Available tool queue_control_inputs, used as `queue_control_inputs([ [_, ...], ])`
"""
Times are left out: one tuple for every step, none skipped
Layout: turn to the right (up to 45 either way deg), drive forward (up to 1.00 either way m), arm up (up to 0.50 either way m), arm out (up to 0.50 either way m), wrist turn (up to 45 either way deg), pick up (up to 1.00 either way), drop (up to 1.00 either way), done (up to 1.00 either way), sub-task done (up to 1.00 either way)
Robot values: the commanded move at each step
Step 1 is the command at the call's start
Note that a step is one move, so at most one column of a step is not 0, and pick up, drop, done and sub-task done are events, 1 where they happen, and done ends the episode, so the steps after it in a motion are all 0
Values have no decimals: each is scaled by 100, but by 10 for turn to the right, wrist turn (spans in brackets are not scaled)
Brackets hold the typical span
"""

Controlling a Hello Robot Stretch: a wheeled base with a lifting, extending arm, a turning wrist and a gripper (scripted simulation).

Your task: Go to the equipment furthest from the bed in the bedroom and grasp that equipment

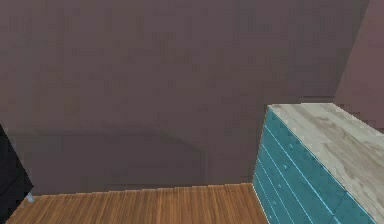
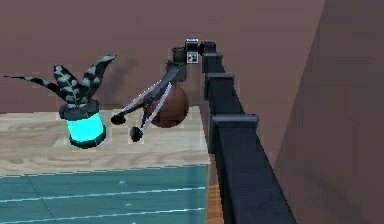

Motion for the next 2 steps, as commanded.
queue_control_inputs([
  [0, 0, 0, 0, 450, 0, 0, 0, 0],
  [0, 0, 0, 0, 450, 0, 0, 0, 0],
])
